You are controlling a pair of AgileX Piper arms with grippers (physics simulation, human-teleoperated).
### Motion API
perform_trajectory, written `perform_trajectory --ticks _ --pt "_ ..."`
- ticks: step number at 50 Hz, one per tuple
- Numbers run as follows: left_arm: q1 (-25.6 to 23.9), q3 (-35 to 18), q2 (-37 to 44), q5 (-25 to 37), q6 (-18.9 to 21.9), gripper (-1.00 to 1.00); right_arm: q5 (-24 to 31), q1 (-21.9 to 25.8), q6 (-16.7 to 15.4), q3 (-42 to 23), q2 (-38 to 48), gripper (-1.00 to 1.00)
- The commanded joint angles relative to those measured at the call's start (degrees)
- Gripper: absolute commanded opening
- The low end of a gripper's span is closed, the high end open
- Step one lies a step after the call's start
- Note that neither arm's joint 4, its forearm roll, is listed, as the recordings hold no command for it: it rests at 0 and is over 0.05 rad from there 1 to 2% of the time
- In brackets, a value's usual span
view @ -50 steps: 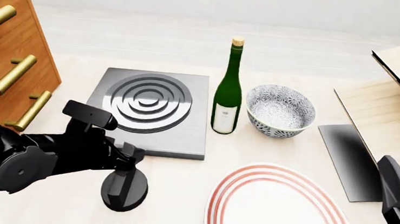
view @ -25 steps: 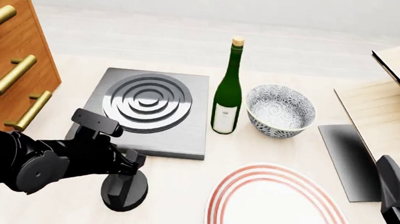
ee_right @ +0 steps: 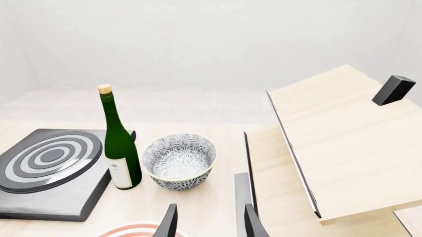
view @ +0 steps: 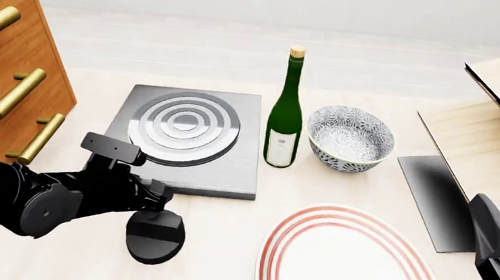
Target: Turn on the stove.
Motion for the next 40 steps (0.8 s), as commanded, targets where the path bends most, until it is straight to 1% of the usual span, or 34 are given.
perform_trajectory --ticks 1,5,9,14,16,17,19,24,29,35,37,38,40 --pt "2.28 1.31 0.14 0.38 3.39 1.00 -0.11 0.05 0.00 0.00 0.21 1.00" --pt "2.48 2.03 -1.63 1.12 3.47 1.00 -0.16 0.13 -0.06 0.00 0.29 1.00" --pt "2.82 3.22 -2.34 0.51 3.92 1.00 -0.19 0.14 -0.06 0.00 0.35 1.00" --pt "3.76 4.85 -3.65 -0.07 6.20 1.00 -0.21 0.17 -0.11 0.00 0.37 1.00" --pt "3.66 5.41 -4.05 -0.33 5.69 1.00 -0.22 0.22 -0.14 0.00 0.40 1.00" --pt "3.65 5.23 -3.67 -0.61 5.48 1.00 -0.22 0.25 -0.13 0.00 0.39 1.00" --pt "3.90 3.24 -2.14 -0.14 5.44 1.00 -0.24 0.28 -0.20 0.00 0.43 1.00" --pt "3.65 2.71 -2.10 0.26 4.86 1.00 -0.25 0.27 -0.20 0.00 0.45 1.00" --pt "3.27 -1.17 -3.15 4.31 4.05 1.00 -0.27 0.29 -0.22 0.00 0.48 1.00" --pt "3.35 -3.62 -6.49 8.34 4.20 1.00 -0.29 0.39 -0.28 0.00 0.51 1.00" --pt "3.48 -2.54 -8.24 8.28 4.43 1.00 -0.33 0.39 -0.24 0.00 0.59 1.00" --pt "3.45 -1.21 -8.98 7.21 4.12 1.00 -0.32 0.41 -0.26 0.00 0.57 1.00" --pt "3.43 -1.09 -9.43 7.24 4.24 1.00 -0.32 0.44 -0.29 0.00 0.58 1.00"
